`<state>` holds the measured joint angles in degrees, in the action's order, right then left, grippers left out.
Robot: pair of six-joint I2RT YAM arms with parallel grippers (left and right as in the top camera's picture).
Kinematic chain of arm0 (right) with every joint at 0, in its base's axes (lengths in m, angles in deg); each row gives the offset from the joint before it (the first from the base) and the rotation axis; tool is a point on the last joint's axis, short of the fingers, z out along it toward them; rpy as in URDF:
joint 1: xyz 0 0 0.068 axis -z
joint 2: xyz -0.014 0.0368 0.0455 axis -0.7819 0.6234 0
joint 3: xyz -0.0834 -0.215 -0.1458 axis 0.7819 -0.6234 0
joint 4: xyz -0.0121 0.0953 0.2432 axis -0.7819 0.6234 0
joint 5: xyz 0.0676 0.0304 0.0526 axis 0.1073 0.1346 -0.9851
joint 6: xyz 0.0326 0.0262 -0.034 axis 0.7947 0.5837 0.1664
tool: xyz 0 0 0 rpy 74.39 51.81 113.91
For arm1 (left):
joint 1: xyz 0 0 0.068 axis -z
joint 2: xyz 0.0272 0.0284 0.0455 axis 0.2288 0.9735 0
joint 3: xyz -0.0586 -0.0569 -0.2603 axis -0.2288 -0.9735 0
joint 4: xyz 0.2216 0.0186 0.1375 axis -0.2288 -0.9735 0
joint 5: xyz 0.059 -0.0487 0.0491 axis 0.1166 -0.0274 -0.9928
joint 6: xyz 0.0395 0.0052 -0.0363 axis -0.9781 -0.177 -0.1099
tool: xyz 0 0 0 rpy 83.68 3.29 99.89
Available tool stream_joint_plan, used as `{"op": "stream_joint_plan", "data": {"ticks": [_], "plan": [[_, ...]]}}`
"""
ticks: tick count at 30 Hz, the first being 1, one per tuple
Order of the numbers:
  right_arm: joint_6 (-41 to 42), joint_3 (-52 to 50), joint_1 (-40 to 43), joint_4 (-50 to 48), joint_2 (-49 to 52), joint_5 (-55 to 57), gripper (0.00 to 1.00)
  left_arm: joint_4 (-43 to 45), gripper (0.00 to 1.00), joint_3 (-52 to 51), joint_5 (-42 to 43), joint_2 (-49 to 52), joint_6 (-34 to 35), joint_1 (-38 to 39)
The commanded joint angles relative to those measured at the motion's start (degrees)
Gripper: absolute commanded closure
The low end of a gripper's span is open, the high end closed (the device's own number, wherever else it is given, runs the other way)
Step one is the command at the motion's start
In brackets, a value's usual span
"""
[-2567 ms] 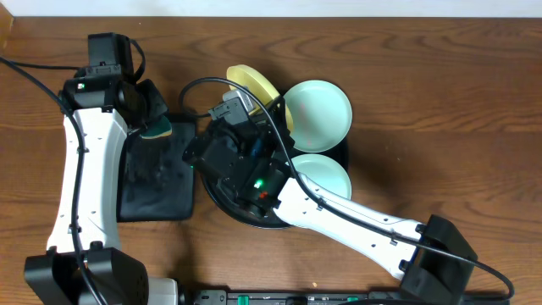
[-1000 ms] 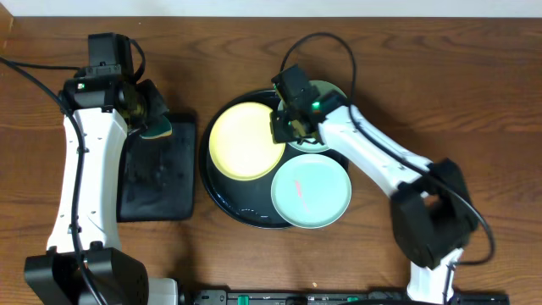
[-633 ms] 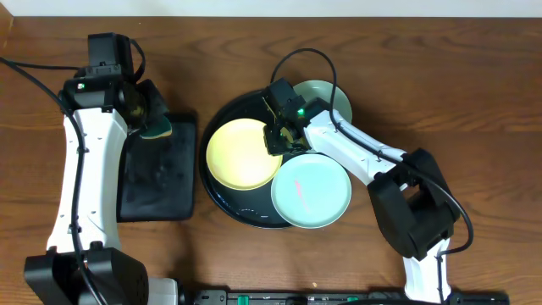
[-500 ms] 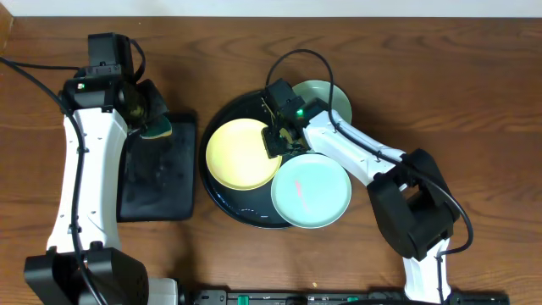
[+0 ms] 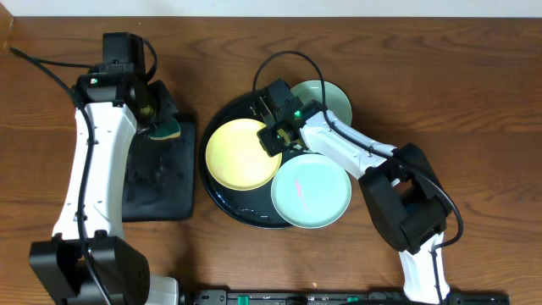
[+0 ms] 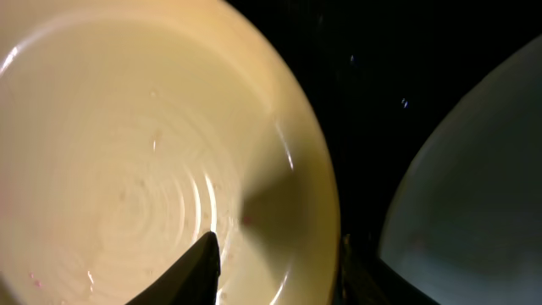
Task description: Clean dirty plates on tray and stack at the side
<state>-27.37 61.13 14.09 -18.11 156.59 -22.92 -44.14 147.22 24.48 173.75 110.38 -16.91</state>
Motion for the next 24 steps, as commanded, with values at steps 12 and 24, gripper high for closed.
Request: {"op": "stream_joint_plan", "data": {"ticks": [12,24], "plan": [[6.75,0.61,0.52,-0.79,1.90,3.65,0.86,-0.42,0.93,-0.39,-0.04,0.98,-0.68,1.29],[11.23,0.61,0.55,1.22,2.51,3.65,0.99,0.70,0.93,-8.31,-0.07,0.98,10.71,12.37]]}}
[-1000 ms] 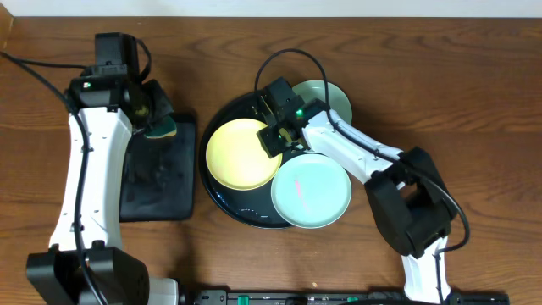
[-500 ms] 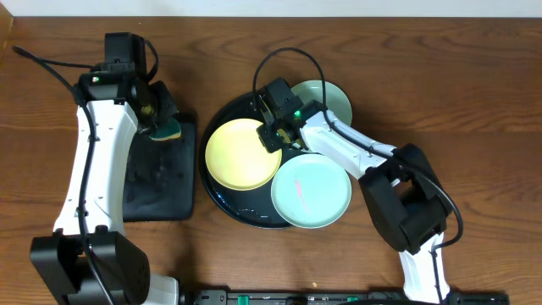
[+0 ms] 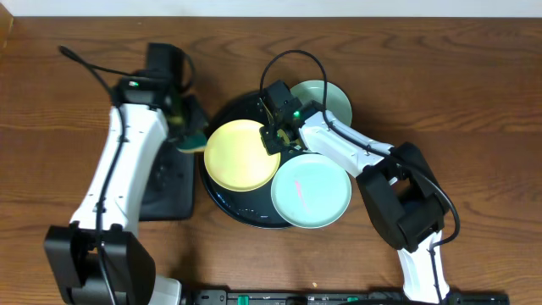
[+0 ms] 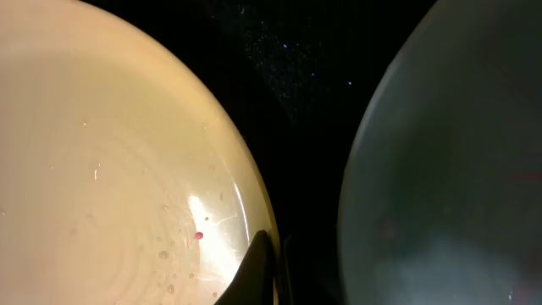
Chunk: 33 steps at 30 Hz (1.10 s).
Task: Clean dirty plates on tray and stack at the side
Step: 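Scrub the yellow plate again with the sponge in the left gripper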
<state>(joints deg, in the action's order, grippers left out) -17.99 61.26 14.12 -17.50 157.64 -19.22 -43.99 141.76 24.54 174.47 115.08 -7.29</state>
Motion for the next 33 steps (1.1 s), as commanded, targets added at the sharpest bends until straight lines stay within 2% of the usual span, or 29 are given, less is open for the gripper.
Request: {"op": "stream_joint_plan", "data": {"ticks": [1,6,14,23,28,31,33], "plan": [[1.86,0.48,0.52,0.63,1.46,-0.04,0.99,1.16,0.93,-3.96,-0.15,0.26,6.95,3.72],[1.86,0.48,0.52,0.63,1.46,-0.04,0.99,7.65,0.92,-10.86,-0.20,0.26,12.76,9.11],[1.84,0.48,0.52,0.66,1.46,-0.02,0.99,22.43,0.93,-20.20,-1.01,0.28,13.05,14.53],[1.84,0.48,0.52,0.63,1.46,-0.02,0.99,24.63,0.93,-26.64,-2.43,0.28,13.05,14.62],[1.84,0.48,0.52,0.63,1.49,-0.02,0.99,28.89,0.93,-29.88,-4.94,0.28,13.00,14.62],[1.84,0.50,0.52,0.63,1.49,-0.02,0.99,30.86,0.92,-29.88,-4.68,0.24,11.32,14.62],[1.84,0.48,0.52,0.63,1.49,0.00,0.99,33.22,0.93,-29.77,0.66,0.22,5.07,14.62]]}}
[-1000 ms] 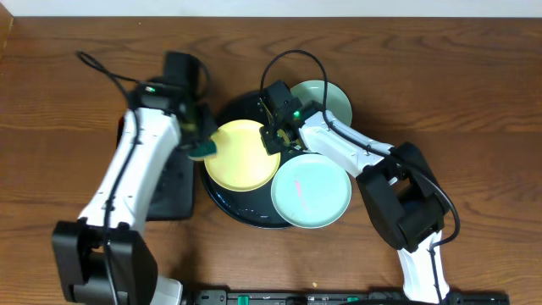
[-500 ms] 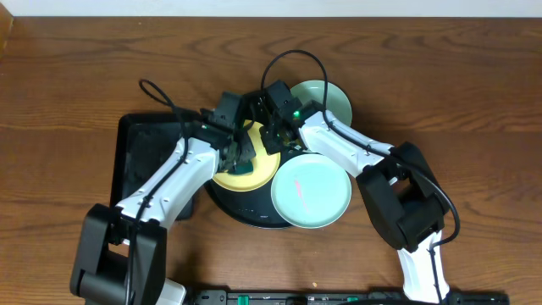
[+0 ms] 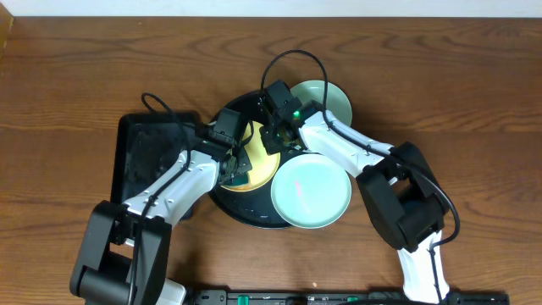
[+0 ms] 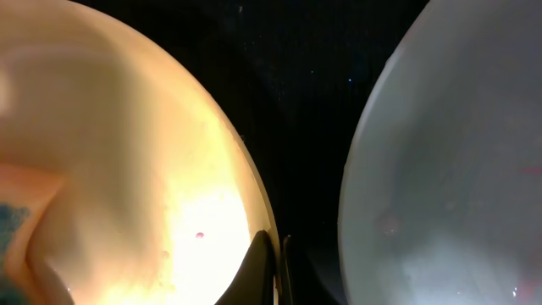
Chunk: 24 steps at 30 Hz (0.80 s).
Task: Clean dirty plates on tray and stack at the side
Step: 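Scrub the yellow plate again with the sponge in the left gripper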
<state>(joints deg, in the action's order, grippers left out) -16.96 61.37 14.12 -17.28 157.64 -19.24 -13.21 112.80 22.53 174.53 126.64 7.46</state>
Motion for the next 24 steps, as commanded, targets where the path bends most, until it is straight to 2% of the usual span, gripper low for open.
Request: {"op": "stream_joint_plan", "data": {"ticks": [1,2,4,7,14,16,20,24], "plan": [[0.81,0.39,0.52,0.42,1.49,0.00,0.99,4.07,0.93,-0.79,7.87,0.15,-10.82,-0.15],[0.81,0.37,0.52,0.46,1.49,0.02,0.99,5.42,0.93,-0.79,12.85,0.15,-13.92,-0.13],[0.81,0.37,0.52,0.46,1.49,0.02,0.99,6.75,0.92,-0.81,17.64,0.17,-14.91,-0.13],[0.79,0.37,0.52,0.44,1.49,0.07,0.99,6.84,0.93,-0.81,16.94,0.17,-14.27,-0.15],[0.79,0.39,0.52,0.48,1.49,0.46,0.99,3.17,0.93,-0.81,-1.42,0.17,-2.45,-0.15],[0.79,0.37,0.52,0.46,1.49,0.46,0.99,2.29,0.93,-0.81,-9.77,0.17,-0.61,-0.13],[0.79,0.37,0.52,0.52,1.49,0.46,0.99,2.38,0.93,-0.22,-16.72,-0.33,-0.66,-0.13],[0.79,0.37,0.52,0.87,1.49,0.46,0.99,2.60,0.93,2.43,-18.38,-1.49,-2.25,-0.15]]}}
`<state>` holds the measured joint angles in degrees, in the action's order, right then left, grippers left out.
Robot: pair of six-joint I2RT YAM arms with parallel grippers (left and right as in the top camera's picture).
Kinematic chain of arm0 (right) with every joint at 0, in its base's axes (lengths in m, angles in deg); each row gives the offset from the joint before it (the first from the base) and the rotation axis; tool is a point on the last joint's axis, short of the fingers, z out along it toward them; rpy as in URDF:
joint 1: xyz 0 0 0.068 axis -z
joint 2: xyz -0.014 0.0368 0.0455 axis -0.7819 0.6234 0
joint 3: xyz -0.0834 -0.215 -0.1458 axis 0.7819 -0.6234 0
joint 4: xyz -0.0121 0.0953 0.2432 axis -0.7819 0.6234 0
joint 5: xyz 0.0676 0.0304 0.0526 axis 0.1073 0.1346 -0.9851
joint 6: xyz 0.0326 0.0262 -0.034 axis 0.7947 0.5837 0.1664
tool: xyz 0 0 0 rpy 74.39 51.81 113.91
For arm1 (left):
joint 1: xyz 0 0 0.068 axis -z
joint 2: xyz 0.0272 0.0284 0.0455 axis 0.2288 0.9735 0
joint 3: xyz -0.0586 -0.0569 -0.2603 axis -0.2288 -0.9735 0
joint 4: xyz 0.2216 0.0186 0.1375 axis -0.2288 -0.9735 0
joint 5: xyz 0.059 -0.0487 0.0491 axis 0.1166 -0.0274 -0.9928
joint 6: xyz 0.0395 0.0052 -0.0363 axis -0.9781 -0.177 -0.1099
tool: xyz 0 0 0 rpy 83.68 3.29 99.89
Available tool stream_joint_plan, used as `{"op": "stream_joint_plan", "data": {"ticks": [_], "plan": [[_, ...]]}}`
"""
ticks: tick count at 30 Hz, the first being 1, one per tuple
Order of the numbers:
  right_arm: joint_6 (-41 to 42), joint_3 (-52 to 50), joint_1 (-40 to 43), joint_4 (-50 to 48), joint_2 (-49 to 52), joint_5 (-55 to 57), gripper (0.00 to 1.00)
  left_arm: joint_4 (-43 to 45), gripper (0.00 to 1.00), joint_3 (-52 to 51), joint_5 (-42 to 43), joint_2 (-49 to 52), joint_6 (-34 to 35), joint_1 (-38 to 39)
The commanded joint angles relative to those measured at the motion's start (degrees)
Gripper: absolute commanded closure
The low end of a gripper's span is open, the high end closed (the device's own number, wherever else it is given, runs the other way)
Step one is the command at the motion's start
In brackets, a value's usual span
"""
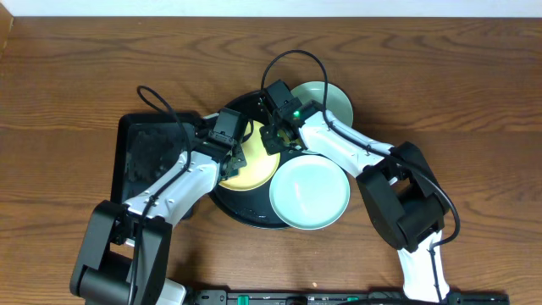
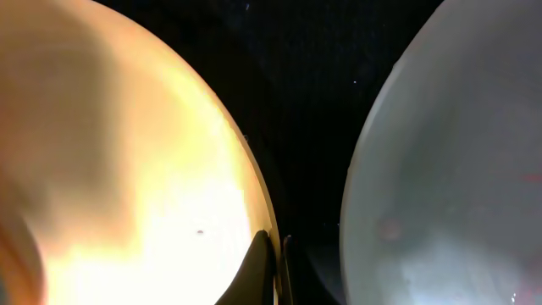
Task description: Clean dirty plates on tray and stack at the side
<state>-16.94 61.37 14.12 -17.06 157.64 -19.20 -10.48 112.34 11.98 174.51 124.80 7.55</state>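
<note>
A yellow plate (image 1: 257, 169) (image 2: 127, 152) lies on the left of the round black tray (image 1: 246, 216). My right gripper (image 1: 273, 141) (image 2: 273, 258) is shut on that plate's right rim. Low over the plate's left half sits my left gripper (image 1: 232, 158), shut on a sponge that is mostly hidden beneath it. A mint plate (image 1: 309, 192) (image 2: 449, 169) rests at the tray's front right. A pale green plate (image 1: 332, 98) sits at the tray's back right edge.
A black rectangular mat (image 1: 146, 161) lies on the wooden table left of the tray, under my left arm. My right arm reaches across the mint and green plates. Its cable loops over the back of the tray.
My left gripper with the sponge sits slightly farther back on the yellow plate. In the right wrist view the sponge has slid to the lower left corner. The right grip is unchanged.
At first my left gripper held the sponge over the black mat, while my right fingers stood at the yellow plate's rim. Then the right gripper was shut on the rim and the sponge was beside the tray. After that the sponge was on the yellow plate, where it remains.
</note>
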Motion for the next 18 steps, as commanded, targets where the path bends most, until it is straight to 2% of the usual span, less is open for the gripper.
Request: {"op": "stream_joint_plan", "data": {"ticks": [1,7,11,16,18], "plan": [[0.76,0.37,0.52,0.66,1.49,0.42,0.99,-0.15,0.93,3.87,-7.80,-1.97,-0.79,-0.22],[0.81,0.37,0.52,1.75,1.49,0.37,0.99,-0.68,0.93,8.55,-6.56,-6.27,-3.74,-0.22],[2.71,0.37,0.50,4.39,1.49,0.31,0.99,-4.17,0.93,11.74,-5.77,-12.09,-5.38,-0.70],[4.90,0.37,0.48,7.58,1.64,-2.80,0.83,-9.64,0.93,12.31,-5.75,-17.42,-5.35,-3.82],[6.16,0.37,0.42,8.46,2.03,-3.96,0.80,-12.39,0.93,12.31,-5.77,-18.49,-5.35,-6.14]]}}
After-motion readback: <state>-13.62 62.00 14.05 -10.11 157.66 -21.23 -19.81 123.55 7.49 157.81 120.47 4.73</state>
